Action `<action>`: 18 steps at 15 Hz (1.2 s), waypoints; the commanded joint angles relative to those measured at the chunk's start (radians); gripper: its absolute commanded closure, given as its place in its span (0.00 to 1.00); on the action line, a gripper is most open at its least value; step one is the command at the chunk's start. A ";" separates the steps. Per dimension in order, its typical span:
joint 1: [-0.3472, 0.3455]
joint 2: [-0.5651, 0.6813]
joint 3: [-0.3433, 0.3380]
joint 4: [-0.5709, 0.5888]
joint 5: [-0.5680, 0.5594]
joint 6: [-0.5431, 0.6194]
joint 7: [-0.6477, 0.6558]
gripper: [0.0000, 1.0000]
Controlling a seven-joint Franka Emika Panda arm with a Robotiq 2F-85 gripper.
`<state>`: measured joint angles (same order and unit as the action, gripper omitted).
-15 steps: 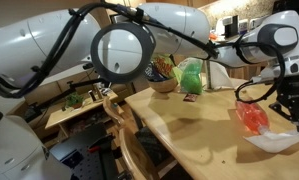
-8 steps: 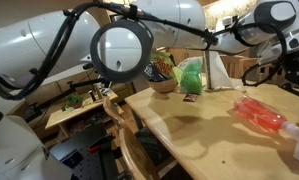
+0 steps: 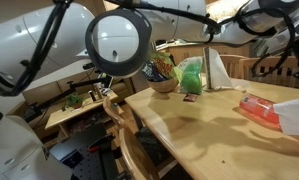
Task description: Move the piece of tissue at the right to the left
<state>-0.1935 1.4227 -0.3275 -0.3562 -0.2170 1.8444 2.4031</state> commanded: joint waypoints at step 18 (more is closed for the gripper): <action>0.020 0.016 0.057 -0.003 0.010 0.051 -0.068 1.00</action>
<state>-0.1828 1.4260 -0.3076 -0.3567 -0.2177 1.8612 2.4233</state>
